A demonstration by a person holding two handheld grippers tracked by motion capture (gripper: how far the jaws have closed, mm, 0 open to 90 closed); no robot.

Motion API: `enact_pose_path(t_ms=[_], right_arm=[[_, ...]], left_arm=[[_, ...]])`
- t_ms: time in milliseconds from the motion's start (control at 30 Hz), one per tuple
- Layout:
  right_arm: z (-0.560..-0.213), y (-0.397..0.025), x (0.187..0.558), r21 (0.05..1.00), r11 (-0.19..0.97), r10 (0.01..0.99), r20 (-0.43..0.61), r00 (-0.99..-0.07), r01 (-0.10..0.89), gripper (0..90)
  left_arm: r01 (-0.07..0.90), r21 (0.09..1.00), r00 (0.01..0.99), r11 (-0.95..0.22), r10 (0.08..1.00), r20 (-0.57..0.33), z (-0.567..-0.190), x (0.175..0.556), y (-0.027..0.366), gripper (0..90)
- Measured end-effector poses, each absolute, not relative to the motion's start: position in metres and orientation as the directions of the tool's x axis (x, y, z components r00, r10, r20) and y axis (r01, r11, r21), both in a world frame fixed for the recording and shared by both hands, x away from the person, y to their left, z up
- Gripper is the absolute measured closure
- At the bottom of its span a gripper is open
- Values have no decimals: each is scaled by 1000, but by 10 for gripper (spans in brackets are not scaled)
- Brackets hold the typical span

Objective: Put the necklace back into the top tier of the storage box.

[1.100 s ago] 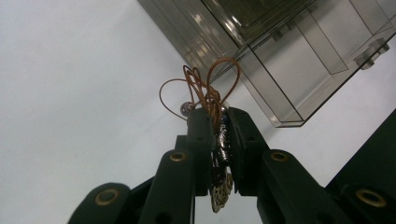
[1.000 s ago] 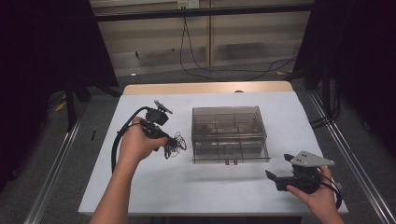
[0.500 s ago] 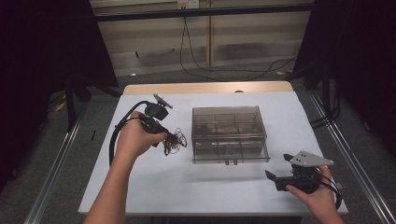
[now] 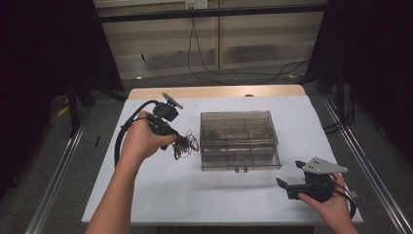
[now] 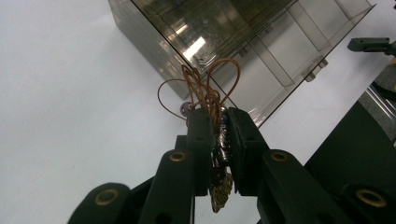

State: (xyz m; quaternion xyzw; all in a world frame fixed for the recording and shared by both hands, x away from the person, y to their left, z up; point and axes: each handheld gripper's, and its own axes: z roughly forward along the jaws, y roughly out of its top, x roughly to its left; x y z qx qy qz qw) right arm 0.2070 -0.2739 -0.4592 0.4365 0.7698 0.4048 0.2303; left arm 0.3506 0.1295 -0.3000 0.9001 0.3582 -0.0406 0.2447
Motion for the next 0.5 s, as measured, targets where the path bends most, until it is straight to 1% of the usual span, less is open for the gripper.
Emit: enact_pose_path(t_ms=[267, 500], right_arm=[[-459, -274, 207, 825, 289, 861, -1, -509, 486, 96], [-458, -274, 207, 826, 286, 860, 1, -510, 485, 96]], left_arm=[[644, 409, 760, -646, 599, -251, -293, 348, 123, 802], [626, 408, 777, -664, 573, -261, -294, 346, 113, 801]])
